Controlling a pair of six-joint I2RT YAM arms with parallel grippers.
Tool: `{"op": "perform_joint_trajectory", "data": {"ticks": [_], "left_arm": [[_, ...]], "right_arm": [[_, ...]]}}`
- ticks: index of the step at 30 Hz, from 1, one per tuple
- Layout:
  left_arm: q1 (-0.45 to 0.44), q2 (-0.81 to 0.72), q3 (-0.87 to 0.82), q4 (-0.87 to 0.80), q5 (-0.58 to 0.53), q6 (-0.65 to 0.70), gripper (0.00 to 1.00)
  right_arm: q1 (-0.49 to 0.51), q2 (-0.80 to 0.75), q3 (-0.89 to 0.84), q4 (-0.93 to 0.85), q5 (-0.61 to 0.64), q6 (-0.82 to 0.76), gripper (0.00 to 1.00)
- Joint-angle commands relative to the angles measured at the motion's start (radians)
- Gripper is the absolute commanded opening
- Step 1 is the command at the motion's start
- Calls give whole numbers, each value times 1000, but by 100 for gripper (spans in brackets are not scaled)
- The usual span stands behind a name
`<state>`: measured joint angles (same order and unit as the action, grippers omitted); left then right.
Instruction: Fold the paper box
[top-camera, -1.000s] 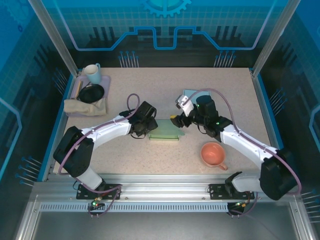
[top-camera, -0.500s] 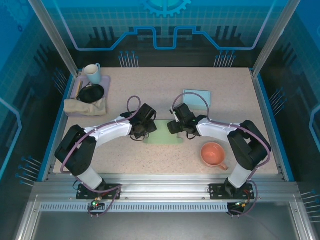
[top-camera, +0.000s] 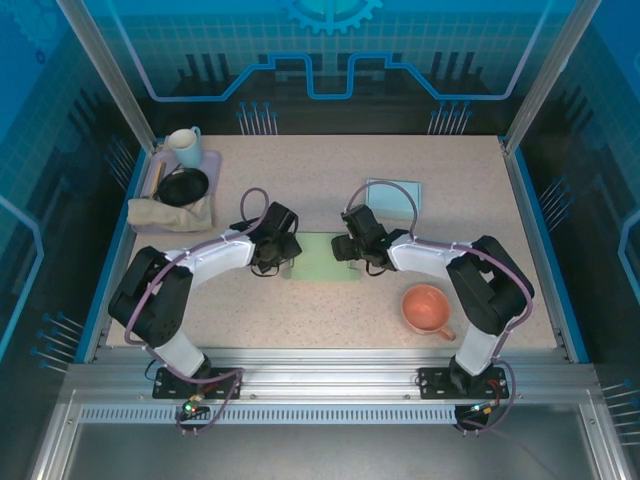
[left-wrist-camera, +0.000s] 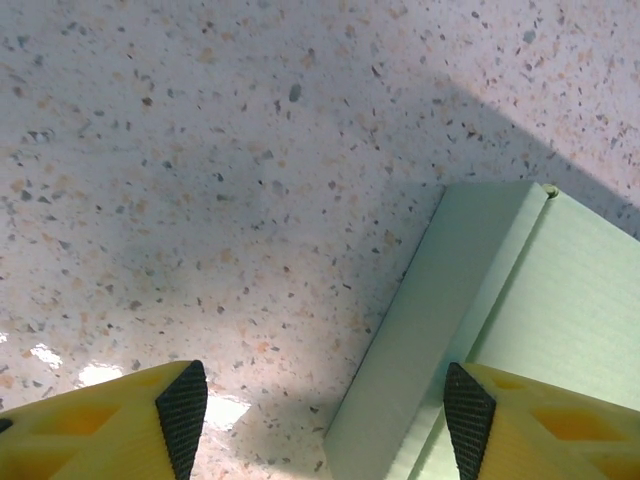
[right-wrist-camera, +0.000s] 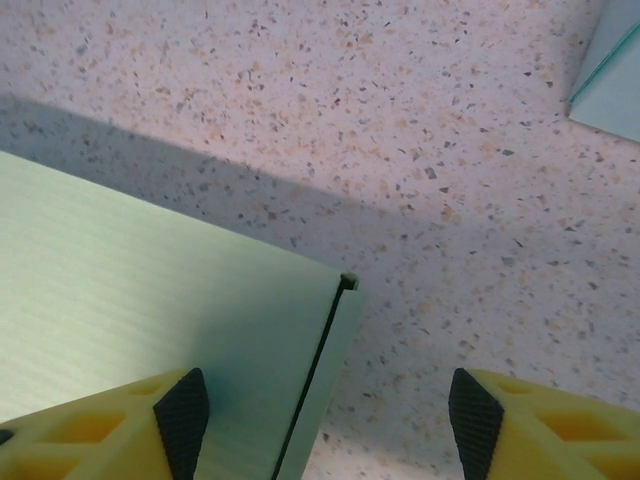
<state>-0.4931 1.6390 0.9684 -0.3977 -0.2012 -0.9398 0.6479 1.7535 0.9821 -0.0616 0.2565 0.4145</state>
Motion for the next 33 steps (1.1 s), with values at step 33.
{"op": "perform_joint_trajectory", "data": {"ticks": [33], "left_arm": [[-105,102,16,70,71,40,99]], "right_arm": [[19,15,-75,106,-115,86,60]]}}
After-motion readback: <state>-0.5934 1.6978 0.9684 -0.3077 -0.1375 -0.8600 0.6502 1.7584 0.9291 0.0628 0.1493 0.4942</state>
